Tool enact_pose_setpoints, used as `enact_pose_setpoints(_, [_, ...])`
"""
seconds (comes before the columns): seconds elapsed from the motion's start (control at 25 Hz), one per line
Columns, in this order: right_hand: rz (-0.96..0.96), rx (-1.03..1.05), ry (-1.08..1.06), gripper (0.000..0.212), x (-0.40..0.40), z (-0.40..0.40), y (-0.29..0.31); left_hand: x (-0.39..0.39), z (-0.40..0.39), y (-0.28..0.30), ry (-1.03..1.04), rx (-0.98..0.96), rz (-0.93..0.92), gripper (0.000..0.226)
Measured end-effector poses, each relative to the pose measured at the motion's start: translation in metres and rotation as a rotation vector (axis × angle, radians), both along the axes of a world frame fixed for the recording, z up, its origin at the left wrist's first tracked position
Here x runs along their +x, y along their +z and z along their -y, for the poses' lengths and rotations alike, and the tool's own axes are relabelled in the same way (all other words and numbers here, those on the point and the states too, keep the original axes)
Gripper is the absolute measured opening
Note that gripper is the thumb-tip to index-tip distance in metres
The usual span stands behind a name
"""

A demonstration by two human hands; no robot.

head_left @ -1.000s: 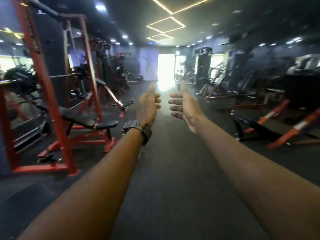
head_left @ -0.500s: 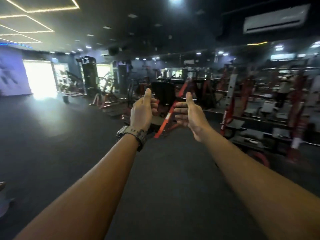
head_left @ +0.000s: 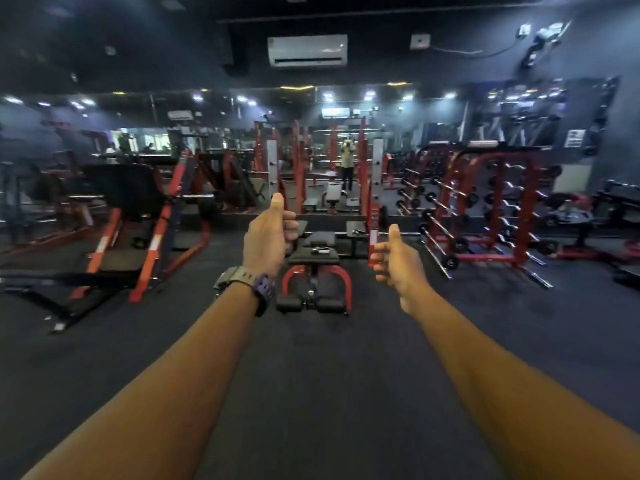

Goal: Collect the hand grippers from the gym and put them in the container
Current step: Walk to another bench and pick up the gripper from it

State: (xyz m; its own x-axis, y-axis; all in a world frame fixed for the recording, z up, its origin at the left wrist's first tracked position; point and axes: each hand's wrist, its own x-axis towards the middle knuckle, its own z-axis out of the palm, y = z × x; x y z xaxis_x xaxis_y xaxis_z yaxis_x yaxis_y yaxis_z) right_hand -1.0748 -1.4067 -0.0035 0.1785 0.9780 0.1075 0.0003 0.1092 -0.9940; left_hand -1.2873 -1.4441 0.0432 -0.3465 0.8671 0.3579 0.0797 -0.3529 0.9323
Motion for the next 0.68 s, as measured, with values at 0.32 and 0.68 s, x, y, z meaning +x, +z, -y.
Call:
enact_pose_setpoints(0.32, [0.115, 0.063, -0.054, 0.058, 0.006, 0.021, -0.006, 0.014, -0.018, -0.022, -0.104, -0.027, 0.033, 0.064])
enact_pose_setpoints(0.68, [0.124, 0.084, -0.115, 0.056, 0.032, -0.003, -0.008, 0.062, -0.061, -0.038, -0.204, -0.072, 0.004, 0.063])
